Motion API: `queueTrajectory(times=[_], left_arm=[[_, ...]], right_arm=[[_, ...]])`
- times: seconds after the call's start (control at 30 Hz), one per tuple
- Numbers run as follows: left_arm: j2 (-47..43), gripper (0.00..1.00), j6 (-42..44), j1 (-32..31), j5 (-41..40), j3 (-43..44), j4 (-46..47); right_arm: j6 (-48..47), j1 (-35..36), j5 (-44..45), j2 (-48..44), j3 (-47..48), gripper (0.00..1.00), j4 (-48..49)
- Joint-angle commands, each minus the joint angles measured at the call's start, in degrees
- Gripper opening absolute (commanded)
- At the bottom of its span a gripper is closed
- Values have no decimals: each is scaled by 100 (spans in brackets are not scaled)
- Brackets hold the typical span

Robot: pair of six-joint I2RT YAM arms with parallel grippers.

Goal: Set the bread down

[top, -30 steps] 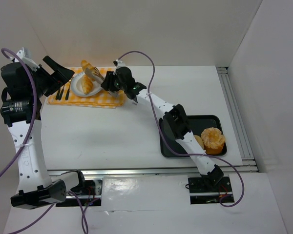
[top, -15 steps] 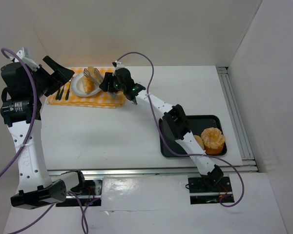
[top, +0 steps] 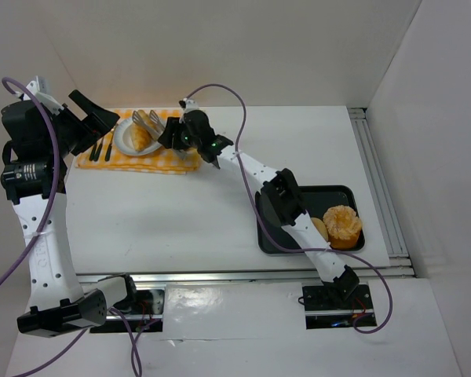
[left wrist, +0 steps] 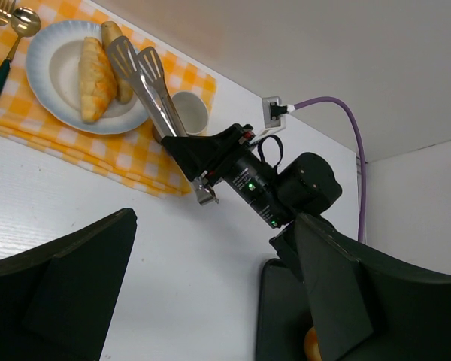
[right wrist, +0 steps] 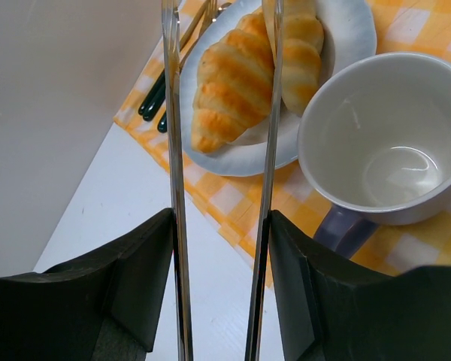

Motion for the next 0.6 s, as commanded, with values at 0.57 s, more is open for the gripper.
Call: queueTrajectory(times=[0.57], left_arm=[[-230,100,149,36,105,-323,185]], right_arm=[[-865,-290,2017,-6230,-6284,59,-428]])
